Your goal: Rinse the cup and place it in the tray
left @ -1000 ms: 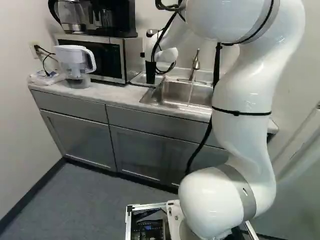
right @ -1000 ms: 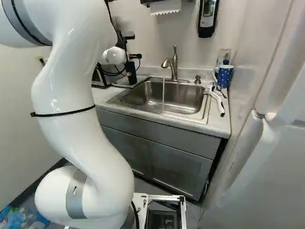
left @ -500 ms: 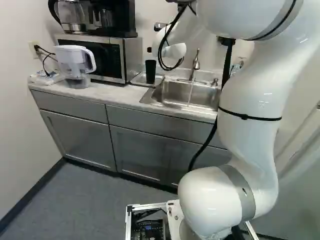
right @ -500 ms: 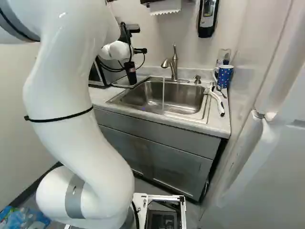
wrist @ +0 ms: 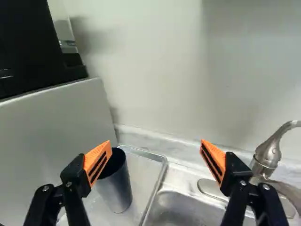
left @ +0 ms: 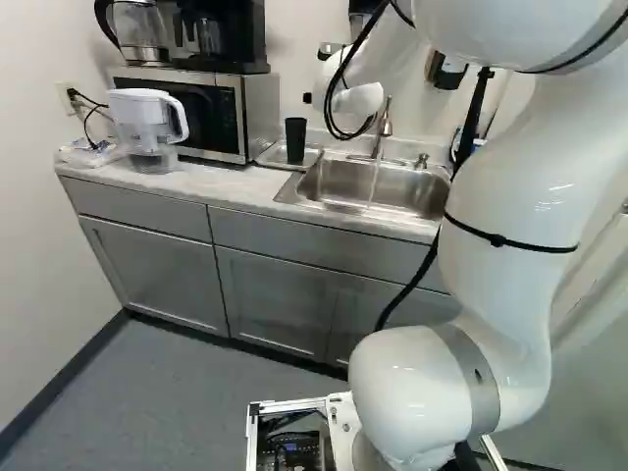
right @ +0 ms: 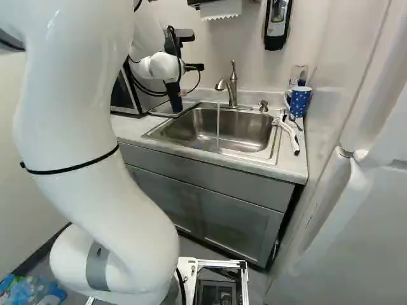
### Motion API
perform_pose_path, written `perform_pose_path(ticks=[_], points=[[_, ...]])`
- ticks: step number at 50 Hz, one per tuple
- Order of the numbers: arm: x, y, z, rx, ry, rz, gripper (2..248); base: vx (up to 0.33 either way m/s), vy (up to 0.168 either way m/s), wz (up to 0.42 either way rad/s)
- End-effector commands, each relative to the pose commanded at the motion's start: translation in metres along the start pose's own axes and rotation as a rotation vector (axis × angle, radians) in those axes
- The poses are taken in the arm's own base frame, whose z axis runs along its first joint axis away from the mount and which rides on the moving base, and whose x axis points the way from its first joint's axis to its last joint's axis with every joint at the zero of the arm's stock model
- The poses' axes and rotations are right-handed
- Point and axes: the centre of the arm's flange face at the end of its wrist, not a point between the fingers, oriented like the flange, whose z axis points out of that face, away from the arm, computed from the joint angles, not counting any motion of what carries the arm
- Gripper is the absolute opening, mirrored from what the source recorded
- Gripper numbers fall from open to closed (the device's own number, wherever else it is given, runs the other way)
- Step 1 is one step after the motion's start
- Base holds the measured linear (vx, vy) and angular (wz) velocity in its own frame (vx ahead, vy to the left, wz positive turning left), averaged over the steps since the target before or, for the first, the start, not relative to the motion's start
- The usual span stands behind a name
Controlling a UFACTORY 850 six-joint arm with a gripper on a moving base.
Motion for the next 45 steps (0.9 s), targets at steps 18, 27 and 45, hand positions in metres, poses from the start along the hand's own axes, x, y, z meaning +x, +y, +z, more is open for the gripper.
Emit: perform_pose_path(ticks=[18, 27, 45], points=[[-0.001, 0.027, -0.019, -0.047, -0.002, 0.006, 247, 0.000, 0.000, 0.000], [0.004, 0.040, -0.020, -0.071, 0.008, 0.008, 247, 0.000, 0.000, 0.000], [0.024, 0.067, -0.015, -0.115, 0.045, 0.012, 247, 0.000, 0.000, 0.000]])
